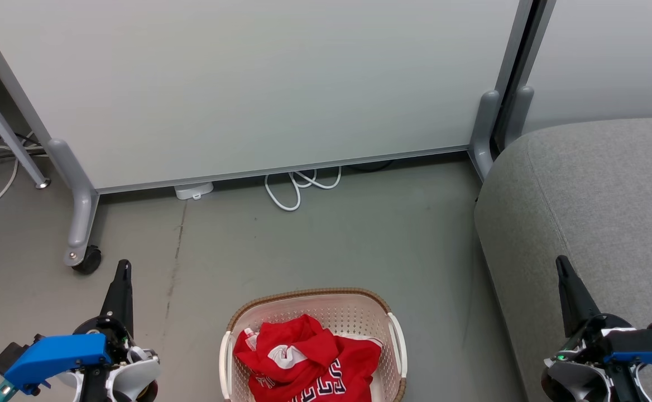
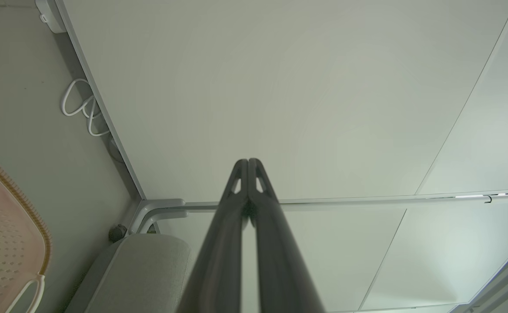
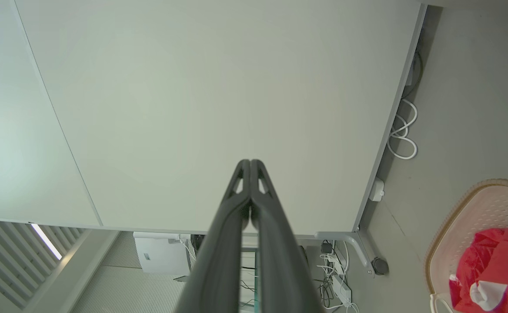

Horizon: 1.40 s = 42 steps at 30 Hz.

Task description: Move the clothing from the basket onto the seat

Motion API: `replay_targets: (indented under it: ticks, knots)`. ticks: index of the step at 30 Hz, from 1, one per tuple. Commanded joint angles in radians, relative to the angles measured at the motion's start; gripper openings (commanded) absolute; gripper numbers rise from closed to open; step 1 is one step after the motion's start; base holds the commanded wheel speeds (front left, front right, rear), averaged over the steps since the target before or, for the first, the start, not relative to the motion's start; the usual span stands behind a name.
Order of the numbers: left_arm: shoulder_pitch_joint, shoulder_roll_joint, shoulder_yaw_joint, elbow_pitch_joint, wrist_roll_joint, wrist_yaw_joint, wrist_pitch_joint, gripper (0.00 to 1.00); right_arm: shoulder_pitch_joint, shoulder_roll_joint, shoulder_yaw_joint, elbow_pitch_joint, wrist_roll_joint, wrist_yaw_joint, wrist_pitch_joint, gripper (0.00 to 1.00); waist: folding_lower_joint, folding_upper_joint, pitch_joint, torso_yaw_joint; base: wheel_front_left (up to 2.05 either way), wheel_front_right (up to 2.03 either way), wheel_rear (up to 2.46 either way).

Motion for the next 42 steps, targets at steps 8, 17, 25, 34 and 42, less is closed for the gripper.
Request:
replay_targets:
  ticks: [8,17,25,34,42]
  knots:
    - [-0.01,-0.001,0.001,-0.004,-0.002,-0.002,0.002,0.0,-0.011,-0.006,-0.001,0.001,0.002,0.0,0.002,0.0,0.0,0.0,0.0,0.0,0.0,0.0,0.0]
    - [-0.01,-0.001,0.001,-0.004,-0.002,-0.002,0.002,0.0,-0.011,-0.006,-0.001,0.001,0.002,0.0,0.002,0.0,0.0,0.0,0.0,0.0,0.0,0.0,0.0]
    - [0.01,-0.002,-0.001,0.013,0.0,0.0,-0.002,1.0,0.01,0.002,0.001,0.012,0.0,0.0,-0.001,1.0,0.0,0.0,0.0,0.0,0.0,0.0,0.0]
    - [0.035,-0.007,-0.029,0.034,0.024,0.003,-0.035,1.0,0.034,0.006,0.031,0.025,-0.02,-0.001,-0.033,1.0,0.0,0.0,0.0,0.0,0.0,0.0,0.0]
    - [0.03,-0.006,-0.056,0.019,0.137,0.018,-0.073,1.0,0.028,0.004,0.045,0.027,-0.14,-0.001,-0.073,1.0,0.0,0.0,0.001,0.0,0.0,0.0,0.0]
